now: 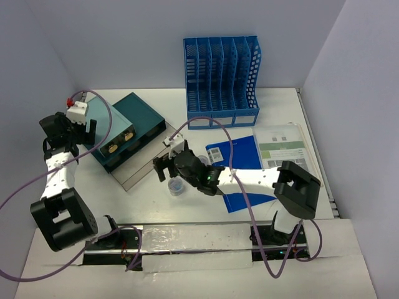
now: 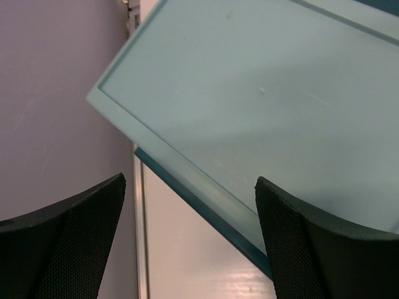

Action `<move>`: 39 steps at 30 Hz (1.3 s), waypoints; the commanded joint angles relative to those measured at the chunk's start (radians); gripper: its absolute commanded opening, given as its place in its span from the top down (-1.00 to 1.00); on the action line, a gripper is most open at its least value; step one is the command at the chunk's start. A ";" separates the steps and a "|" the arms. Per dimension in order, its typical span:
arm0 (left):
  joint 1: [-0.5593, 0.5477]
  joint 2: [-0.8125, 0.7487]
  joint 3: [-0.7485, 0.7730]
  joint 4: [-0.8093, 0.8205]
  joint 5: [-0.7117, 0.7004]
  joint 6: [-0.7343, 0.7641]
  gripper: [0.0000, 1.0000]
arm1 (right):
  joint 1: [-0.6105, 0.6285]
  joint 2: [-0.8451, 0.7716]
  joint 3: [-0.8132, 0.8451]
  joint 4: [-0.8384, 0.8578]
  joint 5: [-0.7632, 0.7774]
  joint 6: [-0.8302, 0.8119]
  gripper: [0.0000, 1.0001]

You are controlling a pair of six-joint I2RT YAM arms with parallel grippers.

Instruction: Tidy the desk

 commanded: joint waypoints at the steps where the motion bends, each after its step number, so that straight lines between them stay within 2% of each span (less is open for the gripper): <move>1: -0.003 -0.094 0.008 -0.179 0.035 -0.009 -0.84 | 0.011 -0.073 -0.042 -0.164 -0.030 -0.124 -1.00; 4: -0.003 -0.166 -0.013 -0.229 0.040 0.010 -0.86 | 0.014 -0.069 -0.065 -0.207 -0.017 -0.108 -1.00; 7: -0.002 -0.223 -0.040 -0.306 0.048 0.042 -0.87 | 0.012 -0.005 0.030 -0.340 -0.010 -0.095 -1.00; 10: -0.001 -0.292 -0.087 -0.374 0.024 0.061 -0.88 | 0.016 0.085 0.118 -0.441 -0.089 -0.089 -1.00; 16: -0.001 -0.420 -0.178 -0.422 -0.063 0.071 -0.90 | 0.018 0.163 0.169 -0.486 -0.148 -0.080 -1.00; 19: 0.000 -0.432 -0.201 -0.447 -0.089 0.053 -0.89 | 0.016 0.227 0.211 -0.533 -0.159 -0.082 -0.98; 21: 0.000 -0.436 -0.220 -0.455 -0.093 0.033 -0.89 | 0.014 0.255 0.230 -0.542 -0.162 -0.071 -0.88; 25: 0.000 -0.450 -0.230 -0.461 -0.098 0.019 -0.88 | 0.014 0.243 0.234 -0.549 -0.171 -0.060 -0.31; 30: 0.003 -0.450 -0.219 -0.467 -0.118 0.031 -0.87 | 0.027 0.183 0.245 -0.619 -0.161 -0.070 0.24; 33: 0.004 -0.442 -0.217 -0.464 -0.125 0.035 -0.88 | 0.073 0.079 0.267 -0.631 -0.203 -0.143 0.37; 36: 0.008 -0.434 -0.222 -0.446 -0.123 0.024 -0.88 | 0.075 0.009 0.311 -0.575 -0.201 -0.200 0.37; 38: 0.010 -0.430 -0.222 -0.436 -0.119 0.013 -0.88 | 0.065 0.008 0.337 -0.554 -0.188 -0.212 0.36; 39: 0.009 -0.427 -0.219 -0.432 -0.116 0.006 -0.88 | 0.037 0.049 0.412 -0.569 -0.186 -0.214 0.36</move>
